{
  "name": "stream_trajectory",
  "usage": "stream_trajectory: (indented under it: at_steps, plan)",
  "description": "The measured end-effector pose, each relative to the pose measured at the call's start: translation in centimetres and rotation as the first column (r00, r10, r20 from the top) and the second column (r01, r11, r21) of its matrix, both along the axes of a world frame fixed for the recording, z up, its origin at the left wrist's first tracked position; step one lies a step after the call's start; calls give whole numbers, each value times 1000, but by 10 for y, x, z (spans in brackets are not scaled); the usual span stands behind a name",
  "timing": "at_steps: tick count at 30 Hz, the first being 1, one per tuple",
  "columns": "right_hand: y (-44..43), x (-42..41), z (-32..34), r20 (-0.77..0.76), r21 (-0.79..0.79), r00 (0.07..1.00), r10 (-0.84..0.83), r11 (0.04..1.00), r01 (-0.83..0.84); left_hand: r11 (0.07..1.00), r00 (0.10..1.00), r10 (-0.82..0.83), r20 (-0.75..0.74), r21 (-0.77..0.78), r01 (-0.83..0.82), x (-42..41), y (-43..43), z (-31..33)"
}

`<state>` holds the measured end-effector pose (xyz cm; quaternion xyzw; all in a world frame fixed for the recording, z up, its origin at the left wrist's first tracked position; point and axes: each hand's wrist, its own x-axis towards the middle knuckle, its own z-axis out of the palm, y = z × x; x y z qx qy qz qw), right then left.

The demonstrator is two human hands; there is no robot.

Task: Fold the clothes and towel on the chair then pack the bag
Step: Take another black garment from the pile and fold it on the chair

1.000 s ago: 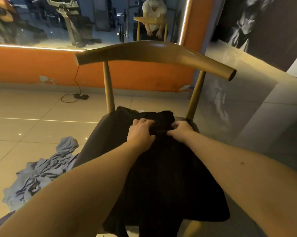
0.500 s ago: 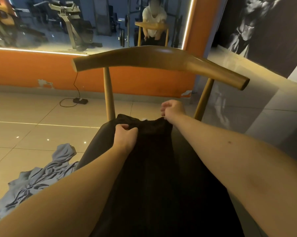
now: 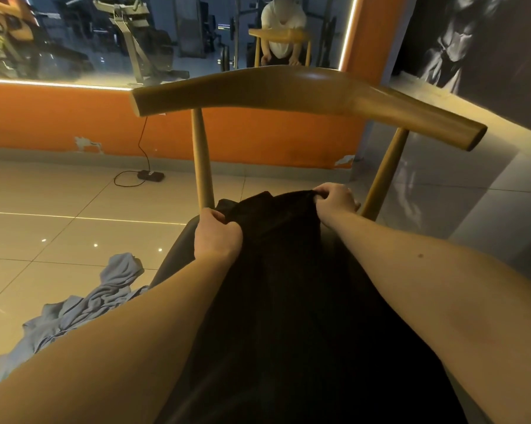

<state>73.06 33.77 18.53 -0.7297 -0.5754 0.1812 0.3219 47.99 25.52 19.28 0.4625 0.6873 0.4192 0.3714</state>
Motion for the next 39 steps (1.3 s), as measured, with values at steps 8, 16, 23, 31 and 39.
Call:
stream_trajectory:
  at_steps: [8, 16, 23, 31, 39]
  plan:
    - [1, -13, -9, -15, -28, 998, 57, 998, -57, 954, 709, -264, -654, -71, 290, 13, 29, 4]
    - [8, -14, -8, -54, 4, 996, 73, 997, -73, 937, 809, -349, -473, -149, 318, 21, 53, 4]
    - [15, -6, -12, -12, -19, 995, 103, 994, -103, 965, 885, -258, -387, -64, 254, 18, 61, 7]
    - [26, -13, -19, 220, -23, 969, -112, 993, 120, 997, 918, -53, -392, -76, 25, -1, 65, -16]
    - [-34, -45, -30, 326, 27, 891, 318, 938, -344, 942, 787, -123, -604, 178, 284, -1, 41, -26]
